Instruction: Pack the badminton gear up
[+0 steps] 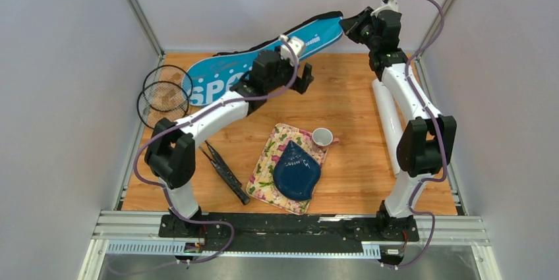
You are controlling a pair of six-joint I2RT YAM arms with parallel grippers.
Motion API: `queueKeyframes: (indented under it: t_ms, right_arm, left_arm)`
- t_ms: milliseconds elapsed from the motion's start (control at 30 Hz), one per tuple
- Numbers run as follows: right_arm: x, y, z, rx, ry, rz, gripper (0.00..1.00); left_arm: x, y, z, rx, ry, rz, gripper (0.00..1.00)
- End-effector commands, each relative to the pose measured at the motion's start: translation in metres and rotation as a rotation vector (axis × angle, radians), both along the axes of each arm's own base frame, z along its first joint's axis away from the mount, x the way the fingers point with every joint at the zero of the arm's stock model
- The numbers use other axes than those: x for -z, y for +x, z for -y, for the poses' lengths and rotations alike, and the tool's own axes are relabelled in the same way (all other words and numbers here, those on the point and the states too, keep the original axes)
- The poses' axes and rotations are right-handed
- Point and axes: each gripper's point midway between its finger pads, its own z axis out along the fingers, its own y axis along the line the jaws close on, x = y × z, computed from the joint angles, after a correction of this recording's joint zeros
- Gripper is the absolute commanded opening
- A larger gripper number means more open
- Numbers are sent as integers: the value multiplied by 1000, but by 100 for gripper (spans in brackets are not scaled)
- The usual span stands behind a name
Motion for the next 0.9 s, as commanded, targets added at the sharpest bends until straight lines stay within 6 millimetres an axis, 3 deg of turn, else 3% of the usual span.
queueKeyframes:
  t_ms: [0,133,167,233,400,500,533,600,633,767,867]
  right_arm:
    - [-10,-25,-6,62,72,-116,0]
    - [-16,-43,-15,48,104,-139,0]
    - [-18,-48,-15,56,99,-148,0]
    - [-14,-56,-20,47,95,-165,0]
    - [-17,-77,-20,40,138,-174,0]
    - [-14,-85,-19,41,147,-185,0]
    - [-13,-86,-18,45,145,-187,0]
    - [-9,-85,-16,56,127,-187,0]
    - [-9,-85,-16,49,123,-186,0]
    - [-11,-88,-17,35,117,-172,0]
    - [-7,-86,-11,42,92,-169,0]
  left_arm:
    - [35,14,-18,-92,406,343,91]
    - [30,21,-3,-150,582,536,88]
    - [26,26,-12,-236,626,562,86]
    - [18,27,-8,-283,682,662,84]
    - [18,38,-7,-353,780,731,72]
    - [7,38,-14,-438,793,785,65]
    - [-1,34,-13,-454,782,812,69]
    - [-1,15,-1,-399,779,834,76]
    - [0,10,4,-378,772,844,86]
    - [-7,2,2,-418,733,827,90]
    - [3,-22,12,-262,637,738,90]
